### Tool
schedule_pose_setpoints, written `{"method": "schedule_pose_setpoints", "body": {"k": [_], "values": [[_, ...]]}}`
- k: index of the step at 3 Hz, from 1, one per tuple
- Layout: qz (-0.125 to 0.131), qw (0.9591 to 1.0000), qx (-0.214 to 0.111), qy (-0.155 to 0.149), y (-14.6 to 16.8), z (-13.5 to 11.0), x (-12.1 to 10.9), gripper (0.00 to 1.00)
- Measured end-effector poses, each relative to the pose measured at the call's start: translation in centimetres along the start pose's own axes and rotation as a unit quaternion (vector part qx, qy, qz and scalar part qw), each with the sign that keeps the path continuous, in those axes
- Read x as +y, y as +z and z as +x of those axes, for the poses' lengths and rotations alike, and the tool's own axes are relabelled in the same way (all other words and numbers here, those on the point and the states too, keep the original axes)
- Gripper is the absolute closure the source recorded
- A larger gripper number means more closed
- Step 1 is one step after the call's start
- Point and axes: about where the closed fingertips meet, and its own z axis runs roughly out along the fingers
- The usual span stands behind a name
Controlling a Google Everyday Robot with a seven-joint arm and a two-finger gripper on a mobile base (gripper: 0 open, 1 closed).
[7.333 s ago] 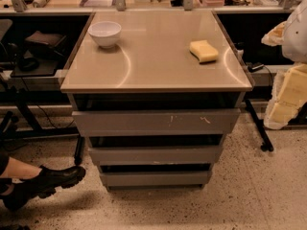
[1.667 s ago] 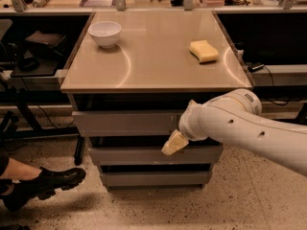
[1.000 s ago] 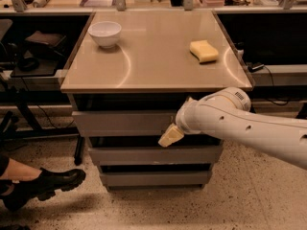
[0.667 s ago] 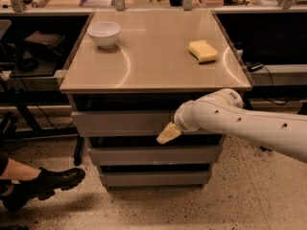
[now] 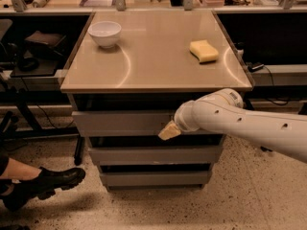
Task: Open top drawer
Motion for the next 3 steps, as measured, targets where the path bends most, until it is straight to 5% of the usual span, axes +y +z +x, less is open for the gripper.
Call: {"method": "schedule_pose_setpoints", "body": {"k": [3], "values": [[0.0, 1.0, 0.0, 0.0, -0.56, -0.25, -0.32, 0.89]]}}
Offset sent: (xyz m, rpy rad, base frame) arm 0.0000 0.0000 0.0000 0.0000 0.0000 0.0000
